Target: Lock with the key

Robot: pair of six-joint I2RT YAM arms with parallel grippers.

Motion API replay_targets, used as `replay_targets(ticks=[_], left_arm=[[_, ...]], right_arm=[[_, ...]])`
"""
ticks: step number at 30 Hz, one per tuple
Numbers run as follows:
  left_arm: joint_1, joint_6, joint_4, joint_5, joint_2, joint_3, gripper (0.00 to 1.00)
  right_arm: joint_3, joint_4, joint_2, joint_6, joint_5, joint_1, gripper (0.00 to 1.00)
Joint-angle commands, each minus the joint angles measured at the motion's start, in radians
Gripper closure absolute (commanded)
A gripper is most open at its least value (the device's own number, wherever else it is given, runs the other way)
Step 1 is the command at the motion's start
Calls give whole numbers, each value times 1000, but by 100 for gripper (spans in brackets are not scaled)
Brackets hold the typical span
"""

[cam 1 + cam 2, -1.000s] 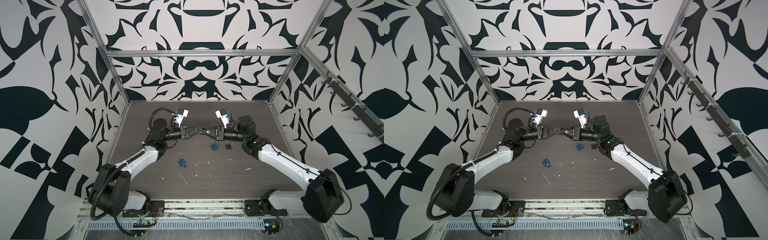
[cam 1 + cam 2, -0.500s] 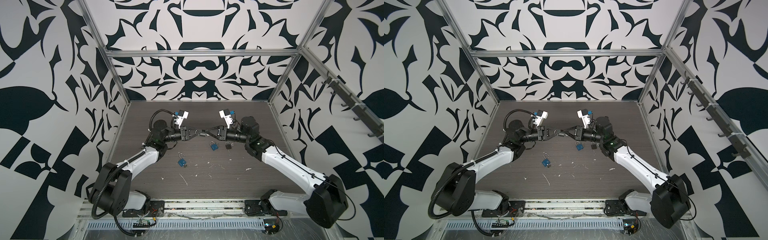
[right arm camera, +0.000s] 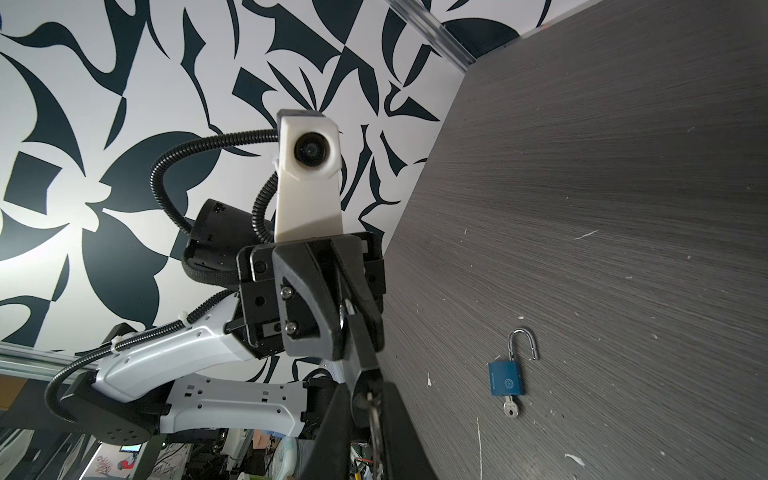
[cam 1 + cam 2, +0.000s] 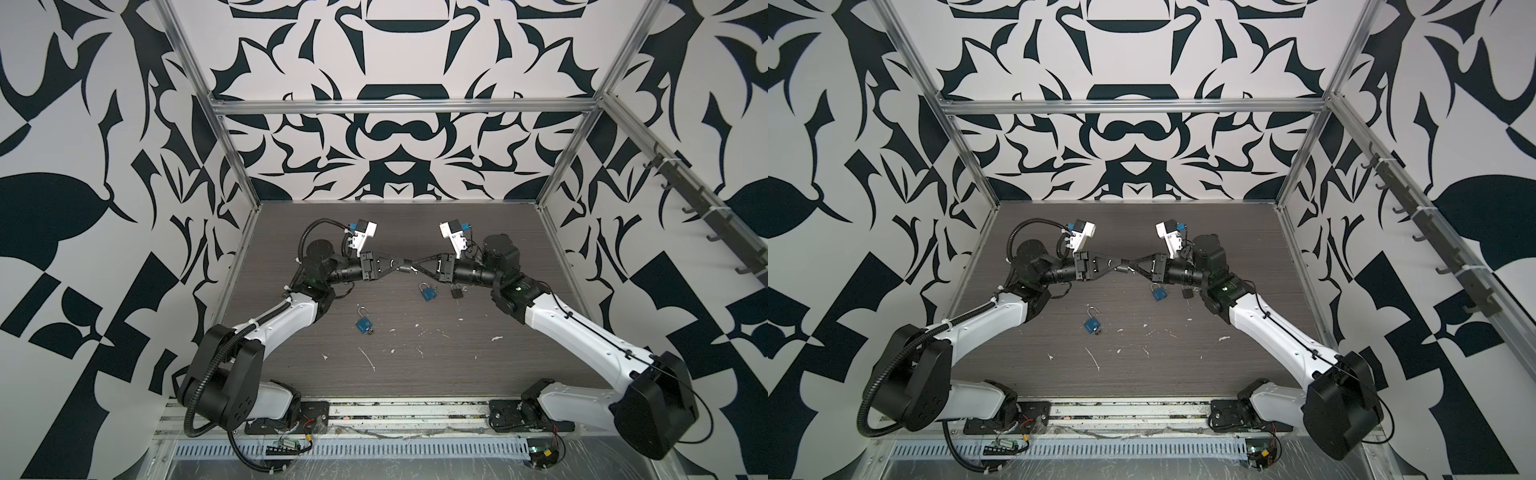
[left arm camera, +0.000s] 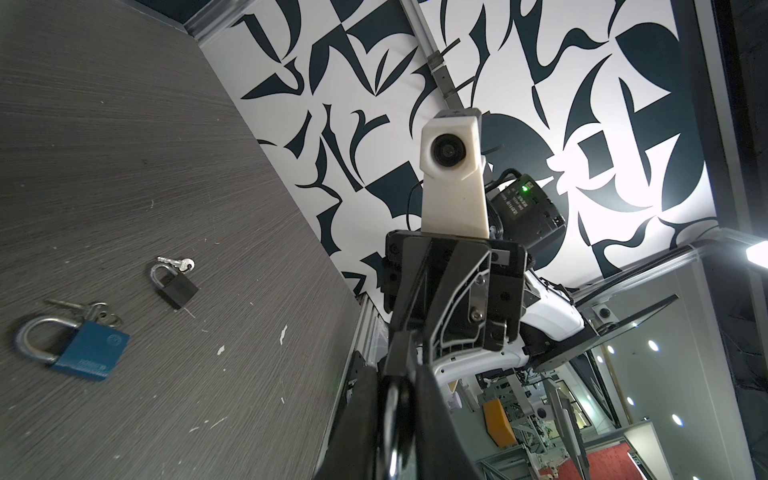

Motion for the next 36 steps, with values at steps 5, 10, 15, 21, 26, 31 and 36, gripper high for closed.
replay_targets(ticks=[5,10,15,21,26,31,36], left_arm=[[4,2,32,-15,-2,8,100],[5,-1,34,-17,-1,12,100],[4,-1,35,-13,-3,10,100],[5,-2,39,-5,-1,11,100],[5,1,38,-6,2,10,100],[5,2,40,-9,9,8,100],[6,9,36,-9,10,8,100]], right_arm=[[-11,48,-8,20,-50,2,83],[-19,50,-10,19,-52,2,84],[-23,52,-12,18,-51,1,88],[-23,60,-14,17,-50,-7,93],[-28,65,-18,17,-54,-12,99],[-42,76,-24,23,-59,-19,100],[-56,94,-34,33,-64,-27,100]])
